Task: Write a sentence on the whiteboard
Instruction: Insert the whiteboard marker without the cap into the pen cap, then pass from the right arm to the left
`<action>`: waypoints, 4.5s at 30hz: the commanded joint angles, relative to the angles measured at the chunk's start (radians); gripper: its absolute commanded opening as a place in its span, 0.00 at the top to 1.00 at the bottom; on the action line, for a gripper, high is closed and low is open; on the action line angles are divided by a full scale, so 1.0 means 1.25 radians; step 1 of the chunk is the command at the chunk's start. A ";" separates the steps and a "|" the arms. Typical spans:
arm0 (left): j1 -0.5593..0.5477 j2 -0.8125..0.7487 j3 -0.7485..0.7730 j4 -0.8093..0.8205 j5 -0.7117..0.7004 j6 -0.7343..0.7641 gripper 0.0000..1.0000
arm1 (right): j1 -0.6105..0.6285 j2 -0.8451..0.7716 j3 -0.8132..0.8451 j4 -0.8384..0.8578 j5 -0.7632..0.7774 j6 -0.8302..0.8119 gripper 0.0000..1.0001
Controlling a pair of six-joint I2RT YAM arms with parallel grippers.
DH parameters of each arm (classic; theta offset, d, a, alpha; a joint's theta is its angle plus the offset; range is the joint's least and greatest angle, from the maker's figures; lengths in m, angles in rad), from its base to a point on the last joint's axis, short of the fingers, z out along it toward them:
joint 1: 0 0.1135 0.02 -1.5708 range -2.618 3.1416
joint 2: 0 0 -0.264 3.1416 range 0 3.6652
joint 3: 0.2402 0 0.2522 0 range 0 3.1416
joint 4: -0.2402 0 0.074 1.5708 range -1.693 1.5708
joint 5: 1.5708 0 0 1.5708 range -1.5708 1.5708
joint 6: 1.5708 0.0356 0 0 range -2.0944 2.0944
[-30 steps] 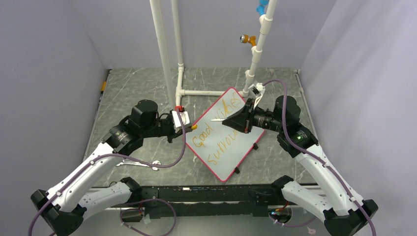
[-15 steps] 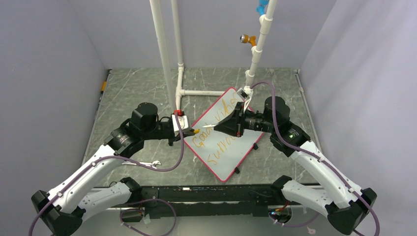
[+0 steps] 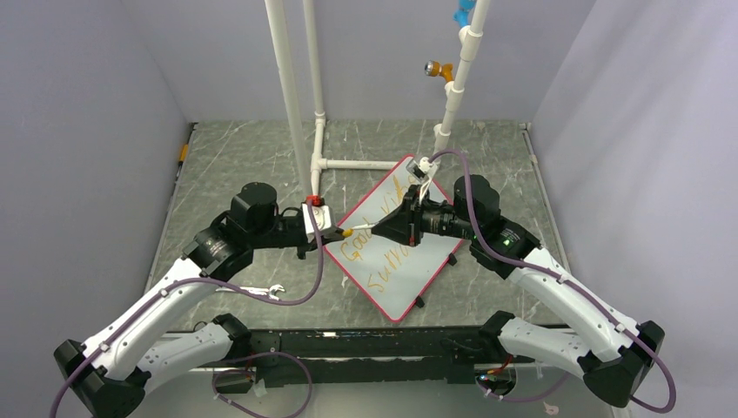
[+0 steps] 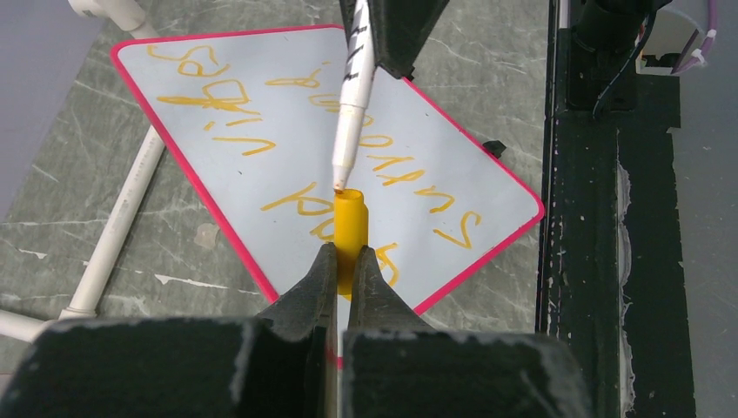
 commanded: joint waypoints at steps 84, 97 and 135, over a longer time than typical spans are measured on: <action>0.022 -0.053 -0.011 0.089 0.055 -0.019 1.00 | 0.168 0.306 0.179 -0.129 -0.011 0.015 1.00; 0.022 -0.063 -0.008 0.105 0.075 -0.023 1.00 | 0.262 0.403 0.231 -0.129 0.019 0.016 1.00; 0.023 -0.099 -0.020 -0.029 0.047 0.023 0.53 | 0.249 0.210 0.301 -0.289 0.262 -0.047 1.00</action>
